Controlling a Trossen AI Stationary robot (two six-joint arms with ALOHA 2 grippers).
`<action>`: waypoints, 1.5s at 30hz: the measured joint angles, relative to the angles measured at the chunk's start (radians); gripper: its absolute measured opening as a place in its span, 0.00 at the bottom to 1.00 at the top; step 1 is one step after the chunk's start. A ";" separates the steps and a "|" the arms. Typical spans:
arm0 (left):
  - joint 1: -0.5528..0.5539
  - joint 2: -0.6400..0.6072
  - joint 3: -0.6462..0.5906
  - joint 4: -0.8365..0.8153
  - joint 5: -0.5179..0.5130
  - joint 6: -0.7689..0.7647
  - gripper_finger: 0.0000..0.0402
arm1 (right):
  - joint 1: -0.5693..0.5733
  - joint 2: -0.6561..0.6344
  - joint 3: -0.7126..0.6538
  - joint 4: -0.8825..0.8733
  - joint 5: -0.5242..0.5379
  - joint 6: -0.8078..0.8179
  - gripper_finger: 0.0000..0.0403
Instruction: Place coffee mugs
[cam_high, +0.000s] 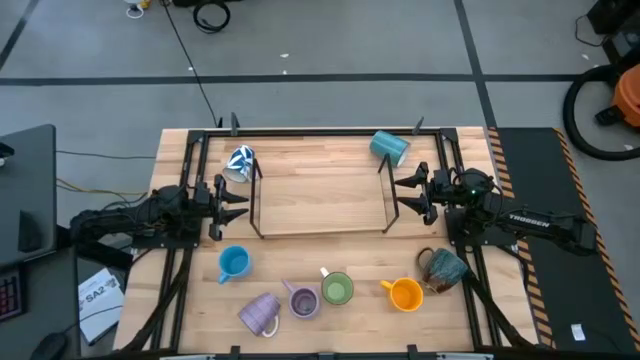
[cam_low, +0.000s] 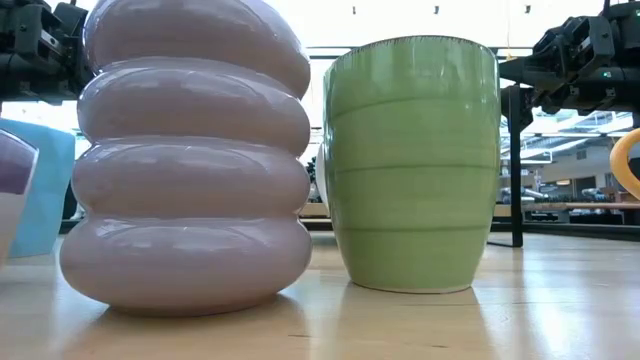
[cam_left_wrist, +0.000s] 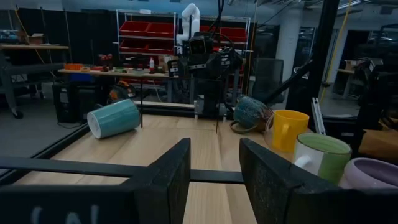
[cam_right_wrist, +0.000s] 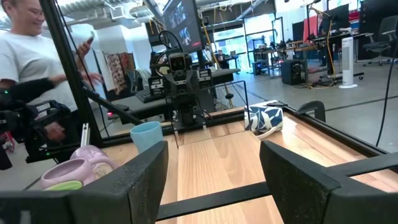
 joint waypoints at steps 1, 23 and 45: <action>0.000 0.000 0.000 0.000 0.000 0.000 0.36 | 0.000 0.000 0.000 0.000 0.000 0.000 0.65; 0.000 0.000 0.000 0.000 0.000 0.000 0.36 | 0.000 0.000 0.000 0.000 0.000 0.000 0.65; 0.000 0.000 0.000 0.000 0.000 0.000 0.36 | 0.000 -0.001 0.000 0.010 0.087 0.173 0.65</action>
